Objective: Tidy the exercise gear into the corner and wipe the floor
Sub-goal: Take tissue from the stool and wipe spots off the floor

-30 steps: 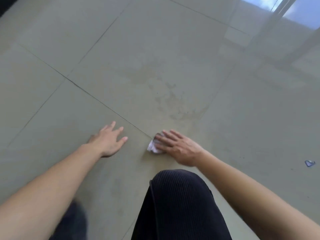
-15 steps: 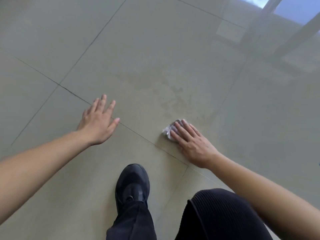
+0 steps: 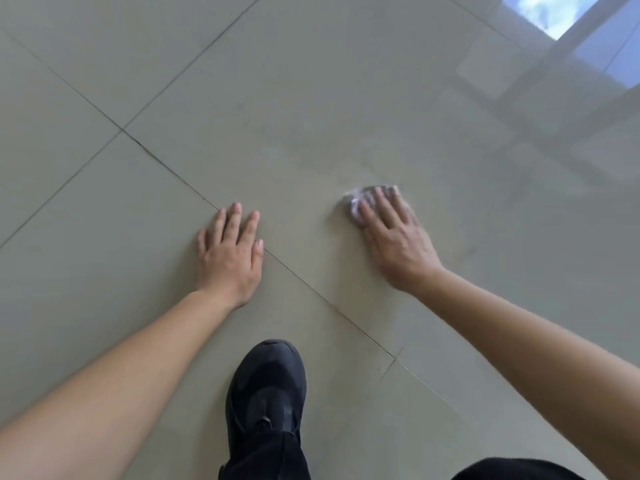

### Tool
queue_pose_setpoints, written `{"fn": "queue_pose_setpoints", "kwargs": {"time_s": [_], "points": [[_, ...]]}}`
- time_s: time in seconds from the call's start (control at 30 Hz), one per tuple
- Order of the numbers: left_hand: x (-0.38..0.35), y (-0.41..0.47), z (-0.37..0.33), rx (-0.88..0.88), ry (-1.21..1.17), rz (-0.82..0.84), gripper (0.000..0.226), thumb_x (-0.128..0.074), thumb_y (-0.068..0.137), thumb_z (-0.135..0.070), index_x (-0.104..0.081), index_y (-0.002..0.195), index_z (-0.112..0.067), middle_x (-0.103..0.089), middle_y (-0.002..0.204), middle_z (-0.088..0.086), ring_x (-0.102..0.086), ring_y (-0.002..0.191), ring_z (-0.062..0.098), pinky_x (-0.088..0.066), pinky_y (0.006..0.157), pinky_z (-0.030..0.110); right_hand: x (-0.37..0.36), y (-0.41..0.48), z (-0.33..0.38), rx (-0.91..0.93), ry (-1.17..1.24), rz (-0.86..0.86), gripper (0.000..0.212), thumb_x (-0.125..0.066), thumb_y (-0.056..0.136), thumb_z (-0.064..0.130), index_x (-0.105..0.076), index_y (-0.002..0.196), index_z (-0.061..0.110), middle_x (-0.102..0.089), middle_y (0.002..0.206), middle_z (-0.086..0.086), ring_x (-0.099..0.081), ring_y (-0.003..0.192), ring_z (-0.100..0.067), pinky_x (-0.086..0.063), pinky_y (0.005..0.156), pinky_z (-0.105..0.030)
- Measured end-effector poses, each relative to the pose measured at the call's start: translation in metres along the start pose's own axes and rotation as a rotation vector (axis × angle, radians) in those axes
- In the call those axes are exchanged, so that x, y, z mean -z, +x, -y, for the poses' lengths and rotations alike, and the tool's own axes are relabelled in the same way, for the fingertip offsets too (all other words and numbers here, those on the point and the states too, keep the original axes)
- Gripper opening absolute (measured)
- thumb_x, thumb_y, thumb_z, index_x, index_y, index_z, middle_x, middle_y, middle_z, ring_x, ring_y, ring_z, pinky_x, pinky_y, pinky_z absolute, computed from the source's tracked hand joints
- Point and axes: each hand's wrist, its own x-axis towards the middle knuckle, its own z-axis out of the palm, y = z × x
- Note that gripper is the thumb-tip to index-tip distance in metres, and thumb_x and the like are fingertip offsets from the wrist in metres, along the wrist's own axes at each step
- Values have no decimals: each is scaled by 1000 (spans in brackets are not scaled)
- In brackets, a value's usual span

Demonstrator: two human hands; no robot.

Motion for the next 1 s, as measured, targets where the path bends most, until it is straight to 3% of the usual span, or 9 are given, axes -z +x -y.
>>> {"fn": "queue_pose_setpoints", "kwargs": {"time_s": [0.1, 0.2, 0.3, 0.43, 0.5, 0.7, 0.83, 0.9, 1.0], "points": [[2, 1, 9, -37, -15, -66, 61, -21, 94, -40, -44, 147, -19, -33, 158, 5, -29, 145, 27, -28, 109, 50, -9, -34, 63, 555, 51, 183, 55, -32, 102, 22, -25, 157, 20, -15, 165, -9, -4, 153, -31, -8, 125, -45], [-1, 1, 10, -69, 16, -100, 58, -26, 94, -35, -47, 145, -14, -37, 156, 9, -35, 142, 29, -31, 106, 50, -4, -4, 43, 779, -15, 206, 51, -29, 103, 26, -36, 153, 20, -28, 162, -8, -19, 151, -31, -15, 123, -47], [-7, 0, 12, -22, 14, -121, 60, -29, 96, -36, -40, 148, -10, -29, 159, 13, -29, 145, 31, -26, 110, 53, 11, 51, -12, 429, -38, 4, 46, -39, 104, 24, -43, 149, 17, -37, 157, -13, -29, 146, -37, -18, 120, -49], [-5, 2, 23, 35, 21, -123, 65, -27, 96, -43, -31, 152, -8, -21, 161, 14, -20, 148, 32, -19, 114, 57, 35, 98, -56, -561, 150, -47, 54, -30, 104, 28, -23, 157, 20, -14, 165, -12, -4, 152, -36, -5, 123, -41], [0, 9, 32, 57, 14, -136, 66, -24, 97, -44, -28, 153, -9, -17, 163, 13, -16, 149, 30, -15, 116, 57, 32, 103, -31, -681, 191, -59, 56, -28, 104, 26, -20, 158, 17, -9, 165, -15, 0, 152, -37, -2, 123, -40], [15, 44, 61, 275, -107, -243, 62, -26, 99, -36, -22, 154, -6, -11, 164, 14, -9, 151, 30, -9, 119, 52, -17, 36, 89, 483, 64, 153, 55, -30, 102, 22, -23, 157, 24, -13, 166, -11, -3, 152, -37, -4, 124, -49], [22, 61, 71, 362, -162, -277, 58, -33, 103, -27, -18, 154, -4, -8, 164, 16, -5, 151, 30, -5, 120, 49, -7, 57, 83, 837, -36, 236, 54, -34, 102, 26, -29, 156, 26, -20, 165, -5, -12, 153, -30, -11, 124, -48], [24, 68, 76, 385, -158, -271, 60, -31, 103, -28, -15, 155, -3, -4, 164, 17, -2, 152, 30, -3, 121, 48, 4, 99, 54, 647, -58, 166, 52, -31, 104, 30, -28, 156, 27, -20, 165, -3, -14, 152, -30, -11, 124, -46], [26, 75, 86, 409, -136, -254, 61, -29, 104, -29, -9, 155, -1, 0, 164, 17, 2, 152, 29, -1, 121, 47, 30, 154, 12, -52, 18, 48, 53, -33, 105, 30, -22, 157, 29, -13, 166, -4, -6, 153, -33, -8, 124, -45]]}}
